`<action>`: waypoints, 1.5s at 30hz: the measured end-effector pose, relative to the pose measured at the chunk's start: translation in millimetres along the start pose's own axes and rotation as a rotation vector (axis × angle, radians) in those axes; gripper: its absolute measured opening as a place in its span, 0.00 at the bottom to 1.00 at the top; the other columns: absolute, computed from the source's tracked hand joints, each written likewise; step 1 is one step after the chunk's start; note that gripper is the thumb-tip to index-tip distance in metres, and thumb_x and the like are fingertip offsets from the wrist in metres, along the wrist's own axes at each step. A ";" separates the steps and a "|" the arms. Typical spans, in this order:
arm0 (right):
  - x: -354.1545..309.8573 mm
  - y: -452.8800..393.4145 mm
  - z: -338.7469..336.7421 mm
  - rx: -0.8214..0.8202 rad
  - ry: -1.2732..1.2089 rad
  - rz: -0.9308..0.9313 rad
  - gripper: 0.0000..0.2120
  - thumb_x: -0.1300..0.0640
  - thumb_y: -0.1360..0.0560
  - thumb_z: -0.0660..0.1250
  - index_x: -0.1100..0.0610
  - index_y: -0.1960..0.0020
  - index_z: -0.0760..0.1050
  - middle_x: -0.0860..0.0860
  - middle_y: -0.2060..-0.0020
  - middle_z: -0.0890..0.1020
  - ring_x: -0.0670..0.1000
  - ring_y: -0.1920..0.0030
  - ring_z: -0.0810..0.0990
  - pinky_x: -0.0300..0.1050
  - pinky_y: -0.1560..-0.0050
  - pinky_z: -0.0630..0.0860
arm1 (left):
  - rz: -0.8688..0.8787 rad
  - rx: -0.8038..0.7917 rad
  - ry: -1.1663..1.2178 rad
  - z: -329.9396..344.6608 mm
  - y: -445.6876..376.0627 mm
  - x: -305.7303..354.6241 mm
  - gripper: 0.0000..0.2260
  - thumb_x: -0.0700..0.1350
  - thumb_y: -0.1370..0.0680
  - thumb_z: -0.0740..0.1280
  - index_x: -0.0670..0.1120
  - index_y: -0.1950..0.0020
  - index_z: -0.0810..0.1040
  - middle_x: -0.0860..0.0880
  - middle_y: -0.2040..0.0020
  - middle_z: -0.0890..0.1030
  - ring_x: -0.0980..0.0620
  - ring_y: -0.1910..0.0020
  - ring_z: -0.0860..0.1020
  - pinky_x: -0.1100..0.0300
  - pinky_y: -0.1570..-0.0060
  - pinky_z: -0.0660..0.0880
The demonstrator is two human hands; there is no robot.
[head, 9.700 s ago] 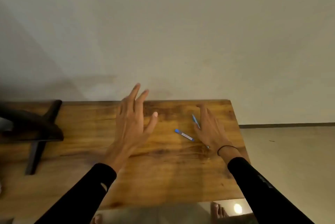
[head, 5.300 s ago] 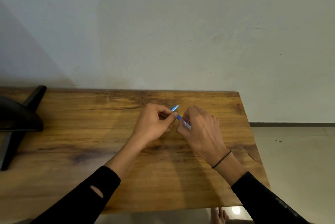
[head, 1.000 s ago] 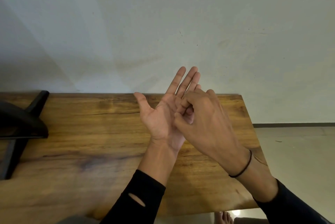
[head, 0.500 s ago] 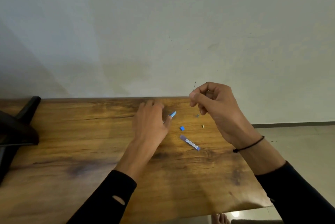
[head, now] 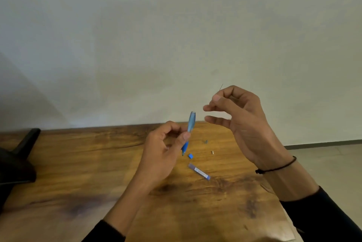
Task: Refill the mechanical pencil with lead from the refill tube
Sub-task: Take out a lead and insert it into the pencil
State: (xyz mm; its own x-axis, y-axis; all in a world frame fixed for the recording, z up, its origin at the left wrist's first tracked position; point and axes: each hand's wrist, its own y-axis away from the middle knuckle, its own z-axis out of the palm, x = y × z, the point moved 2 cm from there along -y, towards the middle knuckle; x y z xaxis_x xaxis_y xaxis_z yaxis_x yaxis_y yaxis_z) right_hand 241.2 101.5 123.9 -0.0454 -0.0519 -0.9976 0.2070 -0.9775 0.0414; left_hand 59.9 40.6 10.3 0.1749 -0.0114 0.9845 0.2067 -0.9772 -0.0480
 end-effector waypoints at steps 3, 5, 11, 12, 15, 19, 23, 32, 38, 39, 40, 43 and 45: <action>-28.5 8.2 4.7 -0.051 -0.007 -0.137 0.06 0.60 0.20 0.72 0.63 0.52 0.79 0.59 0.56 0.82 0.64 0.49 0.88 0.56 0.50 0.87 | 0.055 -0.005 0.137 1.7 6.2 22.1 0.02 0.50 0.19 0.74 0.57 0.50 0.85 0.54 0.54 0.88 0.55 0.54 0.87 0.60 0.52 0.86; -42.9 13.7 6.5 -0.042 0.104 -0.245 0.07 0.58 0.21 0.72 0.62 0.53 0.79 0.56 0.58 0.83 0.59 0.52 0.90 0.55 0.52 0.88 | 0.067 -0.013 0.189 3.6 9.6 36.4 0.04 0.53 0.19 0.75 0.54 0.50 0.85 0.50 0.54 0.87 0.49 0.55 0.87 0.53 0.51 0.87; -47.5 19.6 10.2 -0.062 0.228 -0.287 0.06 0.63 0.19 0.71 0.60 0.55 0.79 0.53 0.58 0.84 0.56 0.56 0.90 0.53 0.57 0.88 | 0.102 -0.052 0.178 9.7 16.9 51.6 0.05 0.59 0.23 0.73 0.59 0.51 0.84 0.53 0.54 0.86 0.46 0.52 0.87 0.40 0.47 0.87; -46.9 20.1 10.6 -0.073 0.229 -0.283 0.06 0.63 0.19 0.71 0.60 0.55 0.79 0.54 0.58 0.84 0.56 0.56 0.91 0.52 0.58 0.88 | 0.108 -0.053 0.176 9.4 17.5 52.0 0.05 0.58 0.22 0.74 0.59 0.51 0.84 0.53 0.55 0.86 0.47 0.53 0.87 0.40 0.49 0.88; -46.2 21.1 9.3 -0.079 0.241 -0.288 0.05 0.63 0.19 0.71 0.60 0.54 0.80 0.55 0.58 0.84 0.56 0.57 0.91 0.49 0.59 0.88 | 0.128 -0.038 0.168 8.1 17.7 53.7 0.05 0.58 0.22 0.74 0.59 0.52 0.84 0.53 0.56 0.86 0.46 0.55 0.87 0.44 0.52 0.88; -45.2 19.9 7.5 -0.072 0.249 -0.285 0.05 0.63 0.19 0.72 0.60 0.54 0.80 0.55 0.58 0.84 0.56 0.57 0.91 0.48 0.59 0.87 | 0.117 -0.047 0.190 10.6 16.8 51.9 0.03 0.59 0.23 0.72 0.62 0.53 0.84 0.52 0.56 0.86 0.43 0.56 0.87 0.47 0.54 0.88; -43.3 17.7 8.2 -0.068 0.258 -0.283 0.05 0.63 0.19 0.72 0.61 0.54 0.80 0.56 0.58 0.84 0.56 0.58 0.90 0.49 0.59 0.88 | 0.127 -0.043 0.170 11.4 14.1 47.7 0.05 0.59 0.24 0.72 0.60 0.53 0.84 0.52 0.56 0.86 0.42 0.55 0.86 0.41 0.52 0.88; -37.6 15.9 8.9 -0.059 0.295 -0.301 0.05 0.63 0.19 0.72 0.61 0.54 0.80 0.57 0.58 0.84 0.56 0.58 0.90 0.51 0.58 0.88 | 0.142 -0.042 0.166 10.9 14.1 45.0 0.03 0.59 0.23 0.72 0.62 0.52 0.84 0.54 0.56 0.86 0.49 0.56 0.86 0.41 0.54 0.88; -35.1 13.2 8.3 -0.050 0.378 -0.333 0.04 0.63 0.21 0.75 0.59 0.55 0.83 0.54 0.59 0.86 0.54 0.57 0.89 0.47 0.58 0.88 | 0.130 -0.027 0.145 11.0 13.1 42.1 0.02 0.53 0.20 0.75 0.60 0.51 0.84 0.53 0.54 0.86 0.46 0.52 0.86 0.37 0.50 0.87; -34.8 12.9 8.2 -0.051 0.390 -0.336 0.04 0.63 0.22 0.76 0.59 0.55 0.84 0.53 0.60 0.86 0.55 0.58 0.89 0.48 0.58 0.88 | 0.127 -0.027 0.151 10.7 13.1 41.6 0.02 0.53 0.19 0.75 0.58 0.51 0.84 0.52 0.54 0.86 0.45 0.52 0.86 0.37 0.50 0.87; -34.6 12.5 8.1 -0.054 0.398 -0.337 0.04 0.63 0.23 0.76 0.59 0.56 0.84 0.52 0.60 0.86 0.54 0.58 0.89 0.49 0.58 0.88 | 0.121 -0.026 0.161 10.4 13.1 41.8 0.02 0.53 0.19 0.74 0.57 0.50 0.84 0.51 0.54 0.86 0.45 0.53 0.86 0.38 0.50 0.87; -35.2 13.0 7.6 -0.063 0.393 -0.332 0.04 0.62 0.23 0.78 0.58 0.56 0.85 0.52 0.61 0.87 0.53 0.59 0.90 0.49 0.57 0.88 | 0.109 -0.023 0.172 8.9 13.3 42.7 0.05 0.55 0.21 0.72 0.55 0.49 0.84 0.50 0.54 0.86 0.44 0.53 0.87 0.41 0.51 0.88; -35.4 13.9 7.8 -0.067 0.369 -0.328 0.04 0.61 0.22 0.77 0.59 0.56 0.86 0.53 0.61 0.88 0.53 0.58 0.90 0.47 0.57 0.88 | 0.113 -0.027 0.166 8.4 12.9 41.6 0.05 0.54 0.21 0.72 0.54 0.49 0.84 0.49 0.54 0.86 0.43 0.53 0.87 0.40 0.50 0.88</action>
State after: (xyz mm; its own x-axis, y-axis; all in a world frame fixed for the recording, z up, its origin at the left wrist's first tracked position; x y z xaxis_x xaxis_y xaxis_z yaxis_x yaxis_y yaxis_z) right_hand 238.0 88.2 160.2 0.2277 0.3439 -0.9110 0.3031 -0.9141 -0.2694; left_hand 77.9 29.3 49.3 0.0336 -0.1537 0.9875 0.1681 -0.9732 -0.1572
